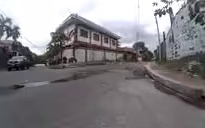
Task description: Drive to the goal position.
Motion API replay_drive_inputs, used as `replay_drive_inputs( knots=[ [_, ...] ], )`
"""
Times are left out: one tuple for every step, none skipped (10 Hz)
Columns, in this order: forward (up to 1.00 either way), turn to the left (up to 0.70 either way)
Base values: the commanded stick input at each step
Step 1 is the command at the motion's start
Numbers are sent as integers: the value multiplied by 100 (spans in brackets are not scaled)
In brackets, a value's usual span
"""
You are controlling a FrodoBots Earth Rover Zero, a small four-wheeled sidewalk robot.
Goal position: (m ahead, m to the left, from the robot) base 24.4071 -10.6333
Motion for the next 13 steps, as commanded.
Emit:
replay_drive_inputs(
  knots=[
    [100,3],
    [100,3],
    [100,3],
    [100,3],
    [100,3],
    [100,3],
    [100,3],
    [100,3],
    [100,-24],
    [100,-37],
    [100,-37],
    [100,-37],
    [100,-37]
  ],
)
